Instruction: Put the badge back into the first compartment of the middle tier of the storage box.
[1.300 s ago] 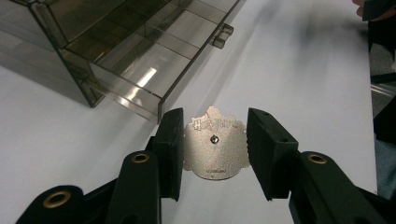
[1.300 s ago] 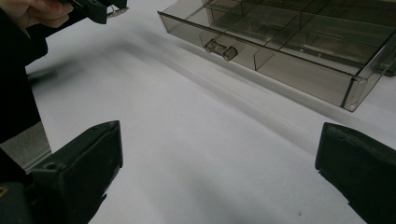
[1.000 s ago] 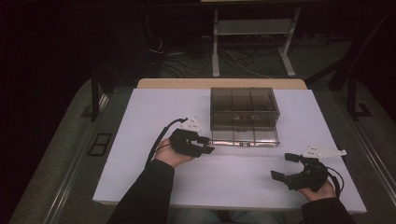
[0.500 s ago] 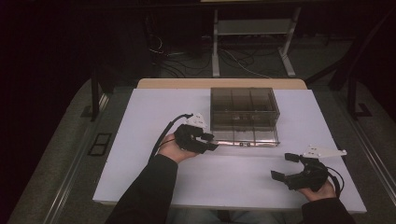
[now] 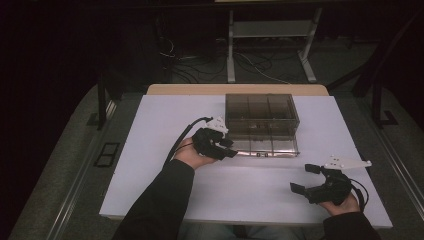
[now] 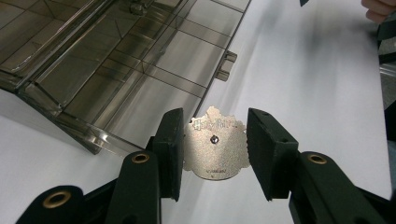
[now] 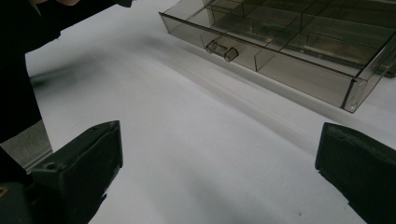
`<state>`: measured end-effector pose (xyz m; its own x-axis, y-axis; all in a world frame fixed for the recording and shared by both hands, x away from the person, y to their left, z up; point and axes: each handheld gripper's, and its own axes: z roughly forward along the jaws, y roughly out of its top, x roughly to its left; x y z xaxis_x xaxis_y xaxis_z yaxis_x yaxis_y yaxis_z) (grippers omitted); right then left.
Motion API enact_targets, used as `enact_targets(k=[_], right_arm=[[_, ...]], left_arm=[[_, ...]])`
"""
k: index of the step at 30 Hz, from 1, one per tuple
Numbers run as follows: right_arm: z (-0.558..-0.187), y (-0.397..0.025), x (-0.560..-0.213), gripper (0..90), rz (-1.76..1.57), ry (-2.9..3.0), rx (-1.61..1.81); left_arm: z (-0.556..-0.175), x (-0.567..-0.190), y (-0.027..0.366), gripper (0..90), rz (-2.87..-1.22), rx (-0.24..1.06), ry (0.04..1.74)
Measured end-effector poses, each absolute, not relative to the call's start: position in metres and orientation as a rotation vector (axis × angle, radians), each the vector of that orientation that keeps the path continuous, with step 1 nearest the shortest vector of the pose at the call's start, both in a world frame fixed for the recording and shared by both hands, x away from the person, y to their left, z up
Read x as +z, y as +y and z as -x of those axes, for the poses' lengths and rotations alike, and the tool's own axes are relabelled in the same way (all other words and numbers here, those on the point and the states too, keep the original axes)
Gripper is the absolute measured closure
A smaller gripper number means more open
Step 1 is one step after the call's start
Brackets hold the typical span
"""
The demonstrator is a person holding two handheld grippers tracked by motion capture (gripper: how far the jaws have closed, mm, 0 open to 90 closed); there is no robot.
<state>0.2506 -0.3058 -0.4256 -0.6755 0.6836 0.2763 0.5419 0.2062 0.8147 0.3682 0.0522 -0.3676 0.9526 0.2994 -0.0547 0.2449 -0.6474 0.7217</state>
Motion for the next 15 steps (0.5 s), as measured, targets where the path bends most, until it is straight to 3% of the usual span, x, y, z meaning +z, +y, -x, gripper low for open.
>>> enact_targets(k=[15], right_arm=[[-0.251,-0.307,-0.425,0.3,-1.187,2.317,1.477]], left_arm=[[-0.385,-0.373,0.041,57.2,-2.296,0.093,0.398]])
